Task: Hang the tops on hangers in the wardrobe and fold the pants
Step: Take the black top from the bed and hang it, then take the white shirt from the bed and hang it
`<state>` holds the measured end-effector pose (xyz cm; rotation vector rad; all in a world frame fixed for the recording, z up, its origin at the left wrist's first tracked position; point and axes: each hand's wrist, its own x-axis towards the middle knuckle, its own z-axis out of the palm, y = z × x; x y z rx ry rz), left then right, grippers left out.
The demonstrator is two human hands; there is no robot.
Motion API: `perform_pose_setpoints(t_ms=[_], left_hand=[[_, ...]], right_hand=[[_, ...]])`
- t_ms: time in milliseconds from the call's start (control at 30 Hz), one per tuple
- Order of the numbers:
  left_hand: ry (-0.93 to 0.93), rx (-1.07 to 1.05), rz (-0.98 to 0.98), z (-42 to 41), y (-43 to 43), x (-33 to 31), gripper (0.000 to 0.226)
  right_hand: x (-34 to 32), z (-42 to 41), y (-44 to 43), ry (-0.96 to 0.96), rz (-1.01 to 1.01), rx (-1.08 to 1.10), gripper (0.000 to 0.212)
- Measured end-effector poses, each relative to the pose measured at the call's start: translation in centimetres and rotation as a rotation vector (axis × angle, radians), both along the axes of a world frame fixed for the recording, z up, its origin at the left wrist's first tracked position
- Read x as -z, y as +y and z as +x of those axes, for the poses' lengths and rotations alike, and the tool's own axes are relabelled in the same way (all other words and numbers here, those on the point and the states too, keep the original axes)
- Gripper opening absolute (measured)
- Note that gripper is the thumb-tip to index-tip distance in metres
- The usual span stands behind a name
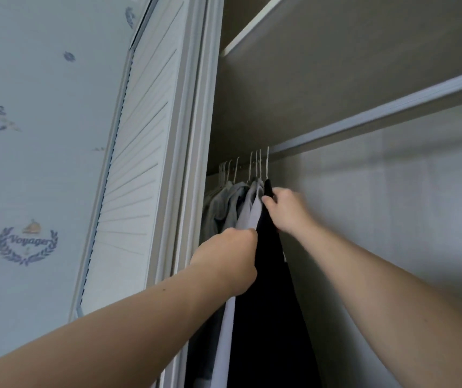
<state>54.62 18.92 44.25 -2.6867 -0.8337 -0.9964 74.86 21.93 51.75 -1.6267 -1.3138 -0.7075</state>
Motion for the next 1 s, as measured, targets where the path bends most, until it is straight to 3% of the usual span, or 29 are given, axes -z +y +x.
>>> perform_pose_setpoints(t_ms=[100, 167, 300, 400, 500, 667, 767, 1000], left_hand=[[-0.012, 0.005, -0.049, 0.5, 0.9, 0.6, 0.009], [-0.031, -0.002, -0.07, 0.4, 1.3, 1.4, 0.008], [-0.068, 0.028, -0.011, -1.0, 0.8, 2.5, 0.022], [-0.142, 0.041, 0.163, -3.7, -0.1, 3.2, 0.016], [-0.11, -0.077, 0.379, -7.8, -0.9, 3.8, 0.029], [-0.039, -0.28, 0.406, -17.8, -2.6, 4.8, 0.059], [-0.012, -0.375, 0.392, -25.4, -5.1, 5.5, 0.072], [0.06, -0.611, 0.326, -46.0, -13.8, 9.6, 0.08]], right_hand=[[0.6, 1.0, 1.8, -0.015, 0.004, 0.014, 0.03], [1.3, 1.4, 2.1, 0.019, 0.013, -0.008, 0.041], [3.2, 0.6, 1.1, 0.111, 0.142, -0.035, 0.049], [4.7, -1.5, -0.8, 0.015, 0.228, -0.006, 0.054], [5.9, -5.0, -3.4, -0.129, 0.266, -0.004, 0.063], [7.2, -13.5, -6.4, -0.338, 0.166, -0.079, 0.066], [8.3, -20.7, -7.5, -0.366, 0.118, -0.143, 0.067], [13.5, -41.7, -12.6, -0.369, 0.022, -0.416, 0.07]])
